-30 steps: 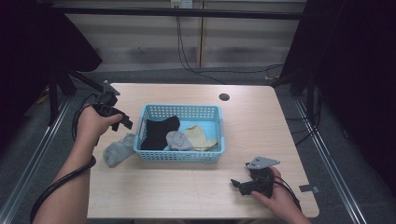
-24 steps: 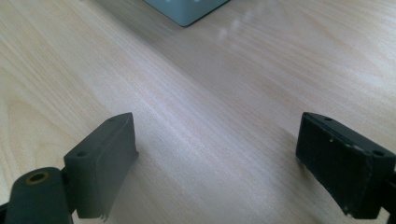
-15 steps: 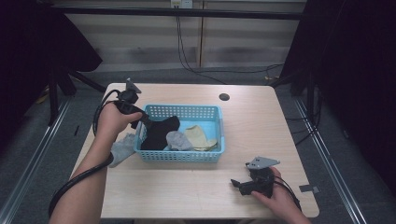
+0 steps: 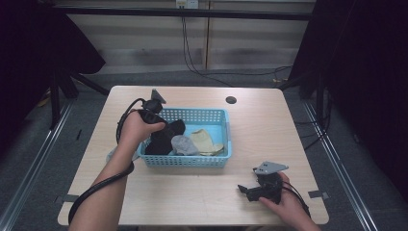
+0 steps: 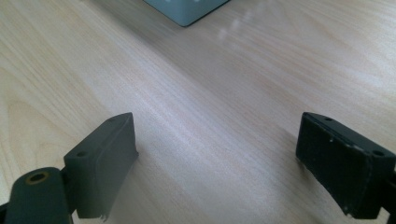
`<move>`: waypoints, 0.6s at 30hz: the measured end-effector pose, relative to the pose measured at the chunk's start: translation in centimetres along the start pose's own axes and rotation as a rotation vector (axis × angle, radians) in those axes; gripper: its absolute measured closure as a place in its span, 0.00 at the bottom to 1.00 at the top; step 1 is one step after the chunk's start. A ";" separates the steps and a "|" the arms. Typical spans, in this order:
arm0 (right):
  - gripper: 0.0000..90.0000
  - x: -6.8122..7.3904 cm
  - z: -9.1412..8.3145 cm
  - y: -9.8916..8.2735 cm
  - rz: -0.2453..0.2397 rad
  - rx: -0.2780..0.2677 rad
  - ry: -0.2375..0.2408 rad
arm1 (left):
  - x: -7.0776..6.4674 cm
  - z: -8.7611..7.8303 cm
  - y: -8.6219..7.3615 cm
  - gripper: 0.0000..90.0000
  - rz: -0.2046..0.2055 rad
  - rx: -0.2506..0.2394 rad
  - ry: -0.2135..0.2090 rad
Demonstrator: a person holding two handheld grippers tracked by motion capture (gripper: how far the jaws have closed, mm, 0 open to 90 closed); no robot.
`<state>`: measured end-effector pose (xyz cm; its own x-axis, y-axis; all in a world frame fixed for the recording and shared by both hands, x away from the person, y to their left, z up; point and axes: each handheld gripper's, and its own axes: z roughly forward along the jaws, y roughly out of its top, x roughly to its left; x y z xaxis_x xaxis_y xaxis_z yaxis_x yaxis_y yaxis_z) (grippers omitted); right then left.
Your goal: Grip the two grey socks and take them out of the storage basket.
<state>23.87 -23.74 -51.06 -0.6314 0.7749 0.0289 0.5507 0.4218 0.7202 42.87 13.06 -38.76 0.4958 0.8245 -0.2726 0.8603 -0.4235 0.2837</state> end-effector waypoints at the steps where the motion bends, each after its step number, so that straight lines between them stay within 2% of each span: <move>1: 0.13 0.0 0.0 0.0 0.000 0.000 0.000 | -0.1 0.3 0.0 0.39 0.005 0.009 -0.002; 4: 0.13 0.0 0.0 0.0 0.000 0.000 0.000 | -0.6 1.6 -0.1 0.41 0.007 0.032 -0.024; 12: 0.13 0.0 0.0 0.0 0.002 0.000 0.000 | -1.2 3.5 -0.2 0.42 0.014 0.058 -0.046; 18: 0.13 0.0 0.0 0.0 -0.001 0.000 0.000 | -1.6 4.7 -0.3 0.44 0.020 0.087 -0.047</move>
<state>23.87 -23.74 -51.07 -0.6320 0.7744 0.0279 0.5497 0.4226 0.7206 42.38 10.13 -42.78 0.5166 0.7976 -0.3115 0.8560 -0.4728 0.2090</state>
